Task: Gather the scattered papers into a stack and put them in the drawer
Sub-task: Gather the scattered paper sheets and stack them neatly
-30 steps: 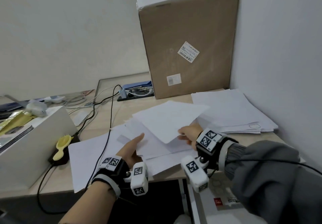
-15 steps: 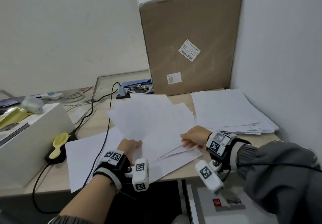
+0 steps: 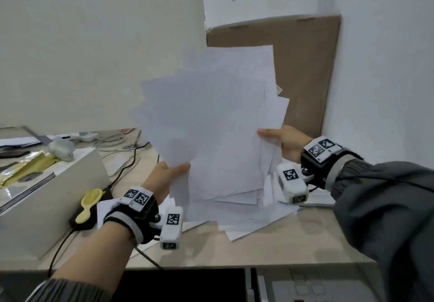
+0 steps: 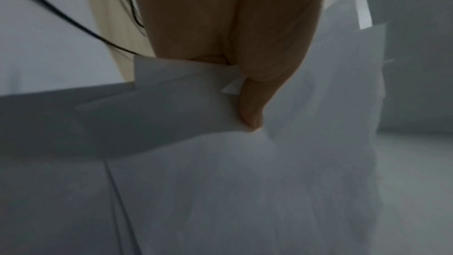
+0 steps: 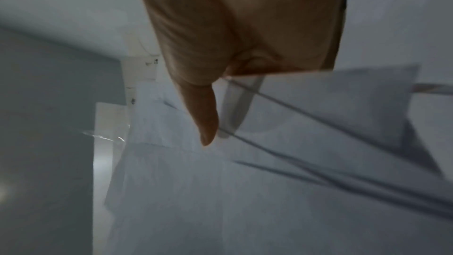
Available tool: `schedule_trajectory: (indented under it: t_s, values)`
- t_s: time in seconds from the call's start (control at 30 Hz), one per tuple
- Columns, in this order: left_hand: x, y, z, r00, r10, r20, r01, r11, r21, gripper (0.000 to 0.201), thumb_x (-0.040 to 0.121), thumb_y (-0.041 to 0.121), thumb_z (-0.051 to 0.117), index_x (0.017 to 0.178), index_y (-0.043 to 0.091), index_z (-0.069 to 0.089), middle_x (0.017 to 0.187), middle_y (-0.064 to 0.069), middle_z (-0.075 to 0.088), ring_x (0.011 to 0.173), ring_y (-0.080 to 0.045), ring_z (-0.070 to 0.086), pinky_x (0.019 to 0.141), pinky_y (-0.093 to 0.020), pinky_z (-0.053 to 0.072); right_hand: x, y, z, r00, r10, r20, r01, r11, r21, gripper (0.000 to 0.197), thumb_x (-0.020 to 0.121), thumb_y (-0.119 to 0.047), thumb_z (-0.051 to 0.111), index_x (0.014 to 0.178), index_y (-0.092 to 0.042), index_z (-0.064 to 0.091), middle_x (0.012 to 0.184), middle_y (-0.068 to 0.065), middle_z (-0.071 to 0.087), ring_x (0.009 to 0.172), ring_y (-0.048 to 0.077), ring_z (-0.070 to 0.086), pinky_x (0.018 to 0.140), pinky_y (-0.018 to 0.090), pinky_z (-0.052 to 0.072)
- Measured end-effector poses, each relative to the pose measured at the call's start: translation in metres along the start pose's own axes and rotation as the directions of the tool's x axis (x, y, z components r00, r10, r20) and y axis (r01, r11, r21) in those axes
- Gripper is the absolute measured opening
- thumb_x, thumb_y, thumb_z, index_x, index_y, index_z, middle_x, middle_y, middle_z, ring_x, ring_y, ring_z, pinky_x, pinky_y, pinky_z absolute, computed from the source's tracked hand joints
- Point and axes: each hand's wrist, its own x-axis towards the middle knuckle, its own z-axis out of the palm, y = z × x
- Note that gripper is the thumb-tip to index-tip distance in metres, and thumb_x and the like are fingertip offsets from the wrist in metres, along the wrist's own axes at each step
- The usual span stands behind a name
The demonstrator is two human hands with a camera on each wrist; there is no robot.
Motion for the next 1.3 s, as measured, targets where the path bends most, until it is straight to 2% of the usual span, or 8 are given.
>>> schedule_trajectory:
  t_s: [0.07, 0.23, 0.33, 0.53, 0.73, 0.87, 1.07, 1.3]
  values:
    - [0.009, 0.018, 0.003, 0.998, 0.042, 0.037, -0.042, 0.999, -0.007, 0.015, 0.082, -0.001, 0.068, 0.097, 0.000, 0.067, 0.087, -0.013, 0.074, 0.076, -0.028, 0.070, 0.068, -0.032, 0.058, 0.007, -0.011, 0.005, 0.997, -0.064, -0.038, 0.066, 0.997, 0.049, 0.089, 0.032, -0.031, 0.095, 0.112, -0.002, 0.067, 0.114, 0.012, 0.069, 0.113, 0.029, 0.061, 0.106, 0.043, 0.040]
    - [0.020, 0.027, 0.012, 0.991, 0.062, 0.120, -0.053, 0.995, -0.079, 0.043, 0.069, 0.004, 0.077, 0.111, 0.002, 0.067, 0.109, -0.015, 0.072, 0.096, -0.028, 0.071, 0.077, -0.033, 0.058, 0.001, -0.005, 0.023, 0.998, -0.058, 0.037, 0.058, 0.998, -0.008, 0.035, 0.077, -0.010, 0.073, 0.111, -0.004, 0.066, 0.107, 0.008, 0.071, 0.105, 0.025, 0.064, 0.103, 0.037, 0.045]
    - [0.023, 0.016, 0.021, 0.997, 0.034, 0.068, -0.026, 0.993, -0.115, 0.047, 0.073, 0.004, 0.076, 0.119, 0.001, 0.063, 0.116, -0.018, 0.069, 0.104, -0.034, 0.067, 0.092, -0.043, 0.054, -0.001, 0.019, 0.034, 0.997, -0.077, 0.022, 0.077, 0.997, -0.003, 0.031, 0.078, -0.006, 0.073, 0.108, -0.007, 0.066, 0.102, 0.008, 0.072, 0.094, 0.023, 0.067, 0.087, 0.032, 0.053]
    - [0.031, 0.035, 0.024, 0.992, 0.053, -0.117, -0.060, 0.997, -0.054, 0.031, 0.084, 0.012, 0.071, 0.111, 0.001, 0.065, 0.105, -0.016, 0.069, 0.084, -0.028, 0.067, 0.075, -0.035, 0.055, 0.005, 0.019, 0.051, 0.970, -0.187, -0.157, 0.194, 0.981, 0.028, 0.016, 0.077, -0.006, 0.075, 0.086, -0.015, 0.066, 0.104, 0.014, 0.070, 0.095, 0.029, 0.067, 0.091, 0.041, 0.053]
    - [0.029, 0.058, 0.012, 0.994, 0.105, 0.021, -0.104, 0.994, -0.045, 0.042, 0.082, 0.014, 0.072, 0.122, 0.008, 0.062, 0.117, -0.010, 0.070, 0.105, -0.028, 0.067, 0.092, -0.041, 0.053, 0.004, 0.004, 0.042, 0.961, -0.261, -0.094, 0.268, 0.961, 0.068, 0.042, 0.069, -0.021, 0.080, 0.107, -0.010, 0.066, 0.110, 0.013, 0.070, 0.100, 0.028, 0.067, 0.088, 0.039, 0.054]
    - [0.022, 0.043, 0.006, 0.986, 0.096, 0.138, -0.099, 0.995, 0.008, 0.055, 0.075, 0.024, 0.076, 0.126, 0.016, 0.059, 0.120, -0.007, 0.069, 0.108, -0.026, 0.067, 0.094, -0.045, 0.052, 0.000, 0.037, 0.037, 0.989, -0.141, -0.040, 0.142, 0.990, 0.016, 0.039, 0.080, -0.020, 0.072, 0.115, -0.005, 0.061, 0.111, 0.008, 0.070, 0.091, 0.017, 0.068, 0.067, 0.022, 0.053]
    - [0.022, 0.047, 0.011, 0.997, 0.074, 0.035, -0.073, 0.997, -0.032, 0.041, 0.078, 0.013, 0.076, 0.117, 0.008, 0.065, 0.116, -0.013, 0.070, 0.101, -0.029, 0.068, 0.090, -0.041, 0.054, 0.002, 0.056, 0.052, 0.994, -0.095, -0.052, 0.094, 0.995, -0.024, 0.031, 0.083, -0.006, 0.068, 0.113, 0.001, 0.064, 0.114, 0.019, 0.067, 0.104, 0.034, 0.065, 0.097, 0.047, 0.050]
    - [0.021, 0.055, 0.013, 0.994, 0.109, 0.002, -0.108, 0.987, -0.119, 0.035, 0.082, 0.005, 0.070, 0.116, 0.005, 0.064, 0.111, -0.013, 0.071, 0.096, -0.028, 0.069, 0.083, -0.037, 0.057, -0.001, 0.041, 0.058, 0.987, -0.151, -0.054, 0.151, 0.988, -0.007, 0.015, 0.084, -0.002, 0.065, 0.097, -0.011, 0.067, 0.105, 0.015, 0.069, 0.095, 0.030, 0.066, 0.092, 0.043, 0.052]
